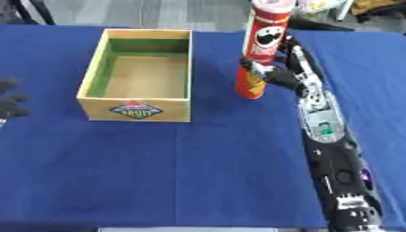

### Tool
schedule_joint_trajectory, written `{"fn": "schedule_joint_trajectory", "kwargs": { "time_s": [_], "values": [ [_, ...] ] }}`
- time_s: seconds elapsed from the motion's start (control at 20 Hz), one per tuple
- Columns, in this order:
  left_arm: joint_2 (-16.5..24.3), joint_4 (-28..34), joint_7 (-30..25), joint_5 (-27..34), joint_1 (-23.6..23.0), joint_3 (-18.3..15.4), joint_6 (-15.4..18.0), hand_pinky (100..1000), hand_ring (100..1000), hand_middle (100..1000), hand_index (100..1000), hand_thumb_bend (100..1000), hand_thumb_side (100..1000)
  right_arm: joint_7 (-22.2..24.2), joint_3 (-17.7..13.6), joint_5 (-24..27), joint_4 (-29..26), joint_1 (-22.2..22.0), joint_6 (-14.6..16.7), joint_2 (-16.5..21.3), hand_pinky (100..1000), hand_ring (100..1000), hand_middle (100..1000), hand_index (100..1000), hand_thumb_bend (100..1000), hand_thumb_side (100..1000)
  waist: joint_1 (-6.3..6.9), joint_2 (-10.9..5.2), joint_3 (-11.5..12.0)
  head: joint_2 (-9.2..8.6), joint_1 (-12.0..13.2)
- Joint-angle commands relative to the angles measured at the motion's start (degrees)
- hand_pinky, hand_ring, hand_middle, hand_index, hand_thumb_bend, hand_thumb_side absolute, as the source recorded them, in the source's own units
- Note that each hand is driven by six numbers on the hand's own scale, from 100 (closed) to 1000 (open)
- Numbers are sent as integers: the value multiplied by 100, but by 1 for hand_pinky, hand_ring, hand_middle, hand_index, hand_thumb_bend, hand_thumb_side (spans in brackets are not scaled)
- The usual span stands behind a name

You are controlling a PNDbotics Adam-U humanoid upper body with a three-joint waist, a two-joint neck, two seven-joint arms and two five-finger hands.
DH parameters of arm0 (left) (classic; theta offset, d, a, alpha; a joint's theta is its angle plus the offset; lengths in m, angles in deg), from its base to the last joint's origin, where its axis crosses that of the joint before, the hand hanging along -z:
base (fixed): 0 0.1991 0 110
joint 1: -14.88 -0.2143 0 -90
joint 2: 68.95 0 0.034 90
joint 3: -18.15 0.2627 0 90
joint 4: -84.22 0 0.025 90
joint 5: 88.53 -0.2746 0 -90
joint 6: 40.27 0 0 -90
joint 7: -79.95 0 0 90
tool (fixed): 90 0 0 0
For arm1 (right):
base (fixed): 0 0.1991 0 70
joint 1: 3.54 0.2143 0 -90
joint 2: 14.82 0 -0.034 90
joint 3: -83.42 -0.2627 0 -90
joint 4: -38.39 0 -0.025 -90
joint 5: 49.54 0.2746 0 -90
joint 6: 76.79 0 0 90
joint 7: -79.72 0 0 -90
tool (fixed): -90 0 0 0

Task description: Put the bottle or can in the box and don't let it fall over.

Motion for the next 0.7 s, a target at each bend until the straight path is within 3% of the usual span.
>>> {"fn": "schedule_joint_trajectory", "kwargs": {
  "time_s": [0.05, 0.7],
  "values": [
    [24, 73, -21, 16, 67, -5, 13, 741, 839, 883, 920, 666, 727, -126, -30, -87, 5, 154, -2, -9, 864, 935, 908, 984, 728, 346, 22, -78, 13, 3, -29],
    [12, 70, -30, 19, 90, 5, 14, 741, 838, 883, 920, 666, 728, -575, -126, -237, 231, 270, -57, -184, 827, 895, 869, 961, 712, 336, 12, -65, 87, -2, -49]
  ]
}}
